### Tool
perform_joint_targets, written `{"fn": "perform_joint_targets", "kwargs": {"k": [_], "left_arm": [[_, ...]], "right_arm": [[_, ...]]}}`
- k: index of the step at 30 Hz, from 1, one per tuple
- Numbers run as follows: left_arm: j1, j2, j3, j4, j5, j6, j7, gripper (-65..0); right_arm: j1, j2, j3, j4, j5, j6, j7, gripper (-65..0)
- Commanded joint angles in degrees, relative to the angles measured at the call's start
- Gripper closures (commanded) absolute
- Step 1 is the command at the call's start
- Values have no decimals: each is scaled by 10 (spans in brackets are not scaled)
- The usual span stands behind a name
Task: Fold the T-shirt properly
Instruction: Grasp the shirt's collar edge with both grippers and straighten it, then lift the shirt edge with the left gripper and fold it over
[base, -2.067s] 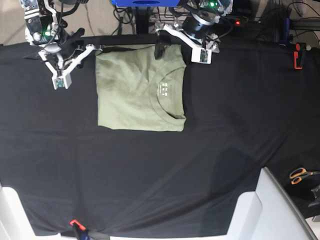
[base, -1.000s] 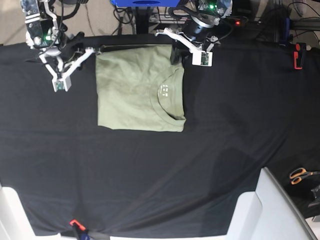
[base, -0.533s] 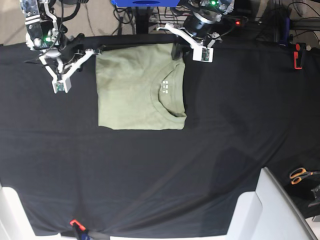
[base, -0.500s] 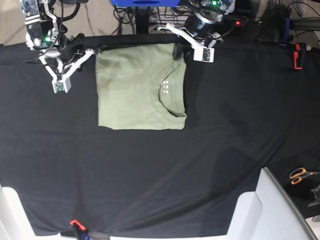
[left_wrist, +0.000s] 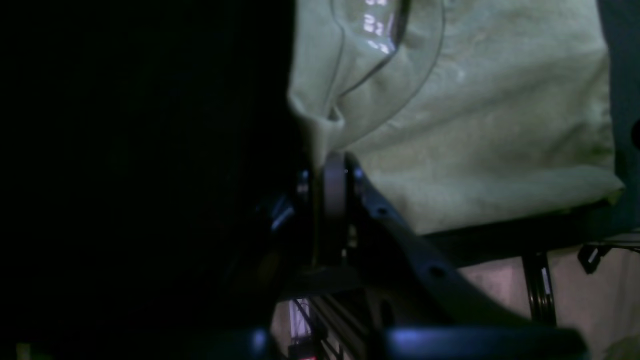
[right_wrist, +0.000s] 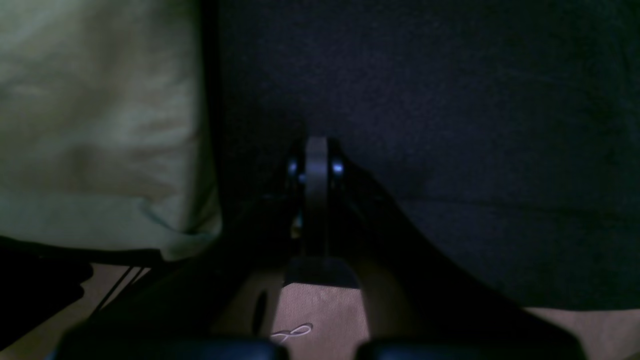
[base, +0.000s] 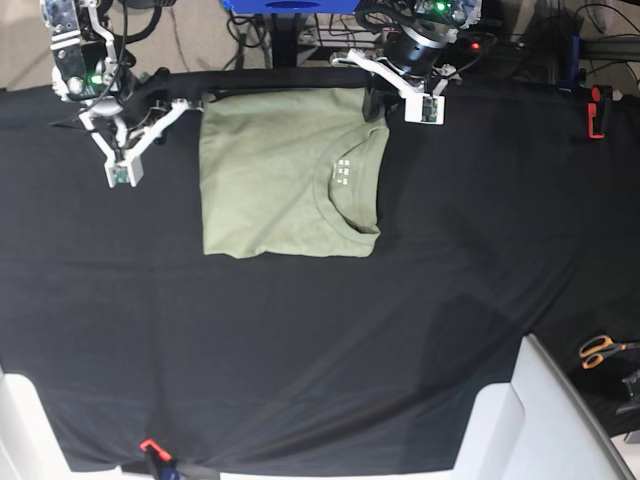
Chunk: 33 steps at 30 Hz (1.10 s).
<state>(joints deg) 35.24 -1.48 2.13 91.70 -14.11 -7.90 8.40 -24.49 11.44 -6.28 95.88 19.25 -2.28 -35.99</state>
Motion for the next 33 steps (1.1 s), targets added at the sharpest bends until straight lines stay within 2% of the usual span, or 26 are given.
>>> {"fn": "perform_joint_targets", "kwargs": {"k": [1,8,11,12,16,19,21,23,25,30,31,33], "left_arm": [[2,-2,3,7,-2,-3,-10,0],[1,-2,3,7,-2,-3,-9,0],[0,-2,1,12,-2,-3,20,0],[-1,-2,0,15,-2,-3,30,-26],[2,-4,-2,43,5,-3,47,-278],[3,-12,-2,63,47,-3,47,-476],[3,-11,-3,76,64,-3,47,-578],[1,-11,-6,86,72,-3,47,-629],[0,-11,-19,104,69,-3,47,-640],[-8,-1,-11,171,73,-3,47,-632],[-23,0,-3,173,73,-3,47,-602],[-55,0,15,162,73,-3,47,-492]], "right_arm": [[1,3,1,10,1,3,7,0],[1,3,-1,10,1,3,7,0],[1,3,-2,10,1,3,7,0],[1,3,-2,10,1,3,7,0],[0,3,-4,25,1,3,7,0],[-2,2,-4,50,1,3,7,0],[-2,6,-22,66,1,3,6,0],[-3,6,-34,83,1,3,6,0],[-1,8,-55,97,0,4,6,0],[41,44,-122,113,0,4,7,0],[54,47,-130,112,0,4,5,0],[72,47,-144,112,1,4,4,0]]}}
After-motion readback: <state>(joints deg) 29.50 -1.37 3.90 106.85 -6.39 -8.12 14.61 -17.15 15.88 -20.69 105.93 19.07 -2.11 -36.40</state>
